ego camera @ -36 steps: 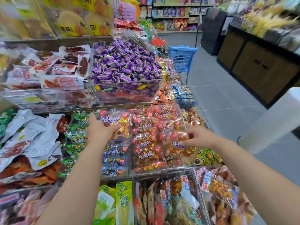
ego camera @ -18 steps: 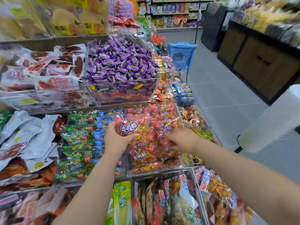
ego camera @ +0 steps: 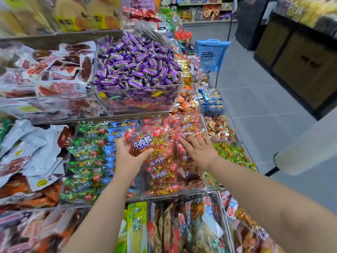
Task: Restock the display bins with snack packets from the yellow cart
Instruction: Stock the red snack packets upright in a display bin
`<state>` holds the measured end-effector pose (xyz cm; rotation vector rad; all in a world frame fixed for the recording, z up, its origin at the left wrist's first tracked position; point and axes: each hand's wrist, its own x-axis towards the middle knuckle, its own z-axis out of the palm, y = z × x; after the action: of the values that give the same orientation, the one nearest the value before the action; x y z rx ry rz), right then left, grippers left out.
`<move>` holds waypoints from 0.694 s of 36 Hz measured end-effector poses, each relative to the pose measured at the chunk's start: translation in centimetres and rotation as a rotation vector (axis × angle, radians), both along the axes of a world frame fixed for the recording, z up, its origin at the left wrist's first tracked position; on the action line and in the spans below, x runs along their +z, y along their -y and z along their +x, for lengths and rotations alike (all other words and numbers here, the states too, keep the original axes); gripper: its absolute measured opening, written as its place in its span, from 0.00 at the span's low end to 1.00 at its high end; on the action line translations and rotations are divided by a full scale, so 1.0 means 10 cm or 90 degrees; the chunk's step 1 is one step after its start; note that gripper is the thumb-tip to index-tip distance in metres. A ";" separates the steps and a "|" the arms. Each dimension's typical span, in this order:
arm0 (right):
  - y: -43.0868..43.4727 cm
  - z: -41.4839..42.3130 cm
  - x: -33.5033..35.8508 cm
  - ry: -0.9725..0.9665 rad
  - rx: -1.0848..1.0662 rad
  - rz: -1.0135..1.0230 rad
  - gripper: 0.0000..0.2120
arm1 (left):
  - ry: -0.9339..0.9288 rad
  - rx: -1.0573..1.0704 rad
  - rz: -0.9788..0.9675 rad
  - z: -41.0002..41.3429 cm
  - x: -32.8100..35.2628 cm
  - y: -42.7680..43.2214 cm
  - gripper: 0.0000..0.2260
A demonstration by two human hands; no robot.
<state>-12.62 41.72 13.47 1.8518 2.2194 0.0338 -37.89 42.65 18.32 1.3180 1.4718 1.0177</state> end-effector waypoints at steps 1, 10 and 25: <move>-0.02 0.01 -0.01 -0.001 0.001 -0.006 0.47 | 0.011 -0.014 0.002 0.01 0.01 0.01 0.26; 0.14 0.12 0.38 -0.401 -0.145 -0.081 0.28 | 0.078 -0.131 -0.082 0.39 0.10 0.20 0.30; 0.65 0.24 0.86 -0.589 -0.222 0.033 0.08 | -0.478 -0.527 -0.007 0.54 -0.06 0.35 0.57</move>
<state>-10.19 35.24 22.09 2.6007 2.3168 -1.0249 -32.47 39.16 17.77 2.1663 1.1900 -0.0499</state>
